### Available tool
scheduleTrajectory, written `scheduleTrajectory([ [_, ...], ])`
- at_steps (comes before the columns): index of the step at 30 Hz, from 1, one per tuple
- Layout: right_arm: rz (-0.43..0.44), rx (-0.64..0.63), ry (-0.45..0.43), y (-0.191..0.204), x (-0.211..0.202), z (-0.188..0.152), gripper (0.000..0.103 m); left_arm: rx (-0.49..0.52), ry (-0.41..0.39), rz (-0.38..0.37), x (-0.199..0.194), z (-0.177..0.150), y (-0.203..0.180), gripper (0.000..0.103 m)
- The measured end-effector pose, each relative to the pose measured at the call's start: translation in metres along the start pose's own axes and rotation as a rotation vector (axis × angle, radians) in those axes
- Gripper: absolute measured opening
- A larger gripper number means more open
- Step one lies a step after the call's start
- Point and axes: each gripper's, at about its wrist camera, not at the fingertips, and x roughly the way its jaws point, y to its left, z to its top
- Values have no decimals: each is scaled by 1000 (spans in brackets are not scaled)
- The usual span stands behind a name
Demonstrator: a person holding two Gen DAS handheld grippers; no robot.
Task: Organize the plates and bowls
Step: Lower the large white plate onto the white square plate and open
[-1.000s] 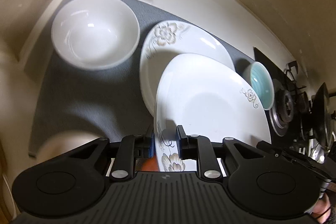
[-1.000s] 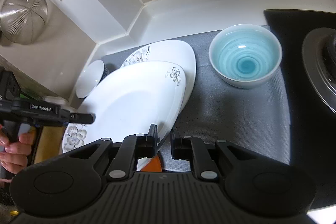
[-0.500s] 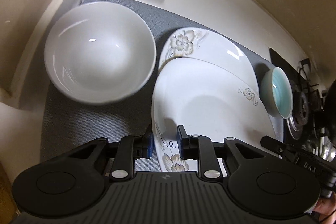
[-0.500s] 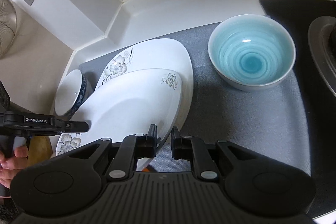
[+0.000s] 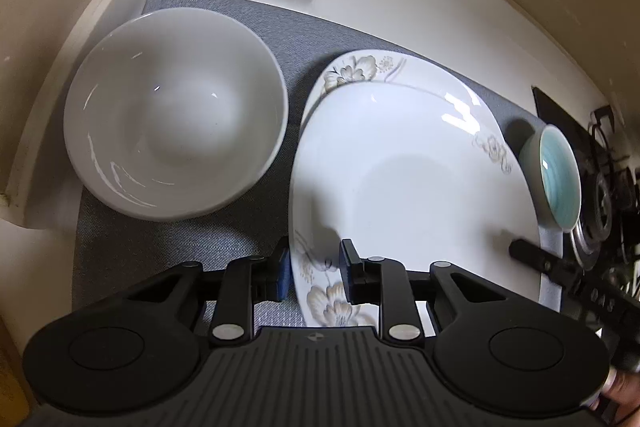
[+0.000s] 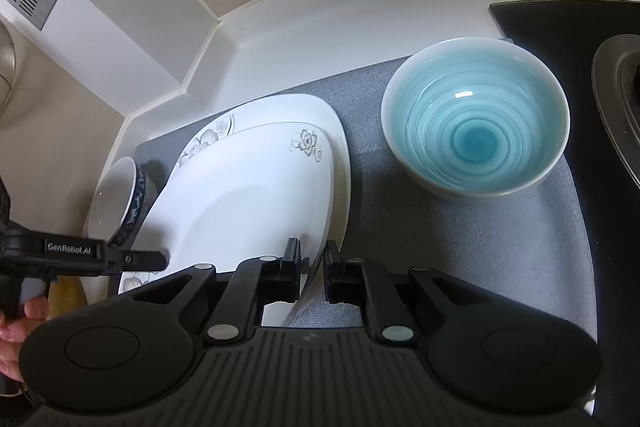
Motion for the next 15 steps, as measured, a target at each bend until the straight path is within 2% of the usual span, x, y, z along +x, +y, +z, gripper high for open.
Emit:
scheduleTrajectory([
  [6,-5,-37,-4,-5,2,5,13,119,-50,20,-15,-28,-16,24],
  [11,-19,-76,-12,1,-5,3,21,63,-50,-2,-18,-38,-14,23],
  [14,-9,-80,-24,2,-15,-2,31,84,-62,9,-19,-37,-16,23],
  [15,-6,-77,-26,2,-18,-4,31,86,-65,11,-19,-36,-17,23],
])
